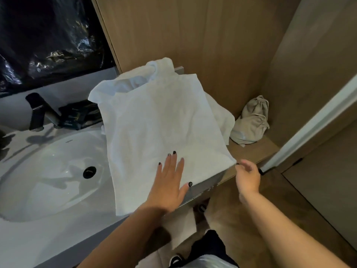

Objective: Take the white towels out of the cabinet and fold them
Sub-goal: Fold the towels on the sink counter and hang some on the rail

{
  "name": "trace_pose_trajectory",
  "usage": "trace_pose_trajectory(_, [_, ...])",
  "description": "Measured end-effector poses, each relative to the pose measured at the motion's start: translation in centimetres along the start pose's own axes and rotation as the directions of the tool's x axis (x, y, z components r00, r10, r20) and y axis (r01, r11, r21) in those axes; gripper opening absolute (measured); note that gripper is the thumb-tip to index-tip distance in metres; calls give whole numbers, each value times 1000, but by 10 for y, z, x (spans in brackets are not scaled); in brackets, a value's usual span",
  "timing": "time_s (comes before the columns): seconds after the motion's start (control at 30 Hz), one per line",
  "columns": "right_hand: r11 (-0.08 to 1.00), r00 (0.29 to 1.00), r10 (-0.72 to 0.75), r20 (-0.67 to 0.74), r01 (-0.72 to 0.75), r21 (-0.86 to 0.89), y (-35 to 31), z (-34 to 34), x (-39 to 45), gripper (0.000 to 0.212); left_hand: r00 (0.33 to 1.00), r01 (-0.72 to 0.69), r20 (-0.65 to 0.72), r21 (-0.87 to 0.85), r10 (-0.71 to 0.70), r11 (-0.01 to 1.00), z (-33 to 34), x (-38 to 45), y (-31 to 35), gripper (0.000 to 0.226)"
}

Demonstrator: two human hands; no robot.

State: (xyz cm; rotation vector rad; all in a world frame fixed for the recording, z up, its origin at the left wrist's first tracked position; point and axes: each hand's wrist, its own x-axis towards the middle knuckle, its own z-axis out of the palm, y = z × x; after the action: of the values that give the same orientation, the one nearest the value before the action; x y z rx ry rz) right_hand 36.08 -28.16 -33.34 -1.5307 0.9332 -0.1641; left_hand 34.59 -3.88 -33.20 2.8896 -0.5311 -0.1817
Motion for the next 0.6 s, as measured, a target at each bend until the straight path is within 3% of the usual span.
trace_pose_trajectory(0.07, [939,951,279,132,-299,171,-4,-2,7,17,998,-59,-6,-7,59,998,-3,37,18,72])
trace_pose_trajectory(0.13, [843,864,419,280,-484,234,-8,-5,11,19,996,-92,21,29,91,995,-1,71,35,71])
trace_pose_trajectory(0.23, [798,793,474,384,-571,194,-14,-8,23,30,984,-143,119,112,129,983,17,95,44,69])
trace_pose_trajectory(0.33, [757,704,533,470,-644,107,-26,-11,35,35,979,-187,111,154,171,970,35,90,37,70])
trace_pose_trajectory(0.43, [754,633,533,561,-656,25,-31,-10,45,22,978,-205,78,146,195,968,42,91,33,69])
trace_pose_trajectory(0.6, [713,599,565,568,-700,29,-34,-10,56,11,976,-216,35,130,213,968,40,93,36,69])
